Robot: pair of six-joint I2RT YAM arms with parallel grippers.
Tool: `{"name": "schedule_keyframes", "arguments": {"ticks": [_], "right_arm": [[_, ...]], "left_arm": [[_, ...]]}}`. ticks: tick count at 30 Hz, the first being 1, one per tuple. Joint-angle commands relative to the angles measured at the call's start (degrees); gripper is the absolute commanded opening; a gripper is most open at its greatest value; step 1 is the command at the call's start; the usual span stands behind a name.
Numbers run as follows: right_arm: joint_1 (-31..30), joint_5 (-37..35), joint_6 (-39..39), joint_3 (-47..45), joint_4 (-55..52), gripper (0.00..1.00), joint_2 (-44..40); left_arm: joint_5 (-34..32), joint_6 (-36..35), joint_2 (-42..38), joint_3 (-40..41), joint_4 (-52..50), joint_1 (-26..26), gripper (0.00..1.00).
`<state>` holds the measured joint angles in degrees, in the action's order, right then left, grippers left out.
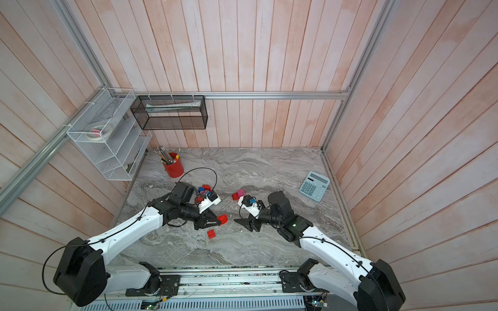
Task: Assemble the letter s with lego
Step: Adjust the lego brick.
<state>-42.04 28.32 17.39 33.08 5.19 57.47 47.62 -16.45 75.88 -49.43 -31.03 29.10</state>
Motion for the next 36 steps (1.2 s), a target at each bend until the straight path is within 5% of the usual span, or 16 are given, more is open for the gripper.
{"name": "schedule_keyframes", "arguments": {"ticks": [1, 11, 25, 36], "right_arm": [[-4.3, -11.5, 13.4, -1.2, 3.8, 0.66, -0.4], [-10.5, -16.0, 30.9, 3.3, 2.7, 0.68, 8.1], [-13.7, -19.3, 36.1, 8.1, 5.0, 0.63, 14.9], [-15.2, -19.2, 37.2, 10.8, 0.5, 0.40, 16.7]], "left_arm": [[5.2, 1.0, 1.3, -3.0, -2.8, -0.7, 0.20], [7.1, 0.6, 2.8, -5.0, -4.5, -1.9, 0.20], [8.4, 0.0, 4.0, -5.9, -6.3, -3.4, 0.20], [10.5, 1.4, 4.1, -5.8, -4.7, -4.4, 0.23]]}}
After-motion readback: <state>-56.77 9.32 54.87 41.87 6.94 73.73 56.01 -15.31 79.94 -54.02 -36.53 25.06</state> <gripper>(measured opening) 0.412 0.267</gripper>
